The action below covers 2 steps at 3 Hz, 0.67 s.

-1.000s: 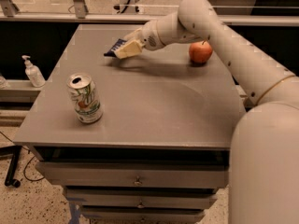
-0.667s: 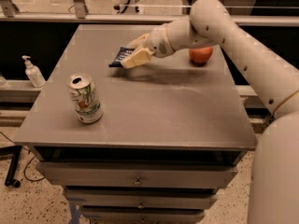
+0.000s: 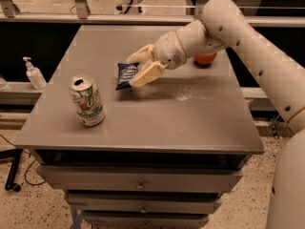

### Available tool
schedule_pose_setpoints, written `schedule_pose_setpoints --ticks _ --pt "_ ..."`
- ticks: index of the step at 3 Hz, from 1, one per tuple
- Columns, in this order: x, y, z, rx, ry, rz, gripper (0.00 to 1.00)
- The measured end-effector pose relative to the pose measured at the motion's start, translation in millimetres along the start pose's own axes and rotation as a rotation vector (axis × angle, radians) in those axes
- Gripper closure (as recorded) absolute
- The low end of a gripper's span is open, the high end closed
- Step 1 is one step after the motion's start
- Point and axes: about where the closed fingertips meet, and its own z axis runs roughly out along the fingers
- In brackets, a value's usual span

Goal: Move rxbar blueberry near 7up can

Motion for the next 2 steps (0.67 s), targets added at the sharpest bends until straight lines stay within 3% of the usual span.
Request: schedule_pose_setpoints --ticks 2 --pt "-3 58 26 -0.246 -0.001 -0.117 1.0"
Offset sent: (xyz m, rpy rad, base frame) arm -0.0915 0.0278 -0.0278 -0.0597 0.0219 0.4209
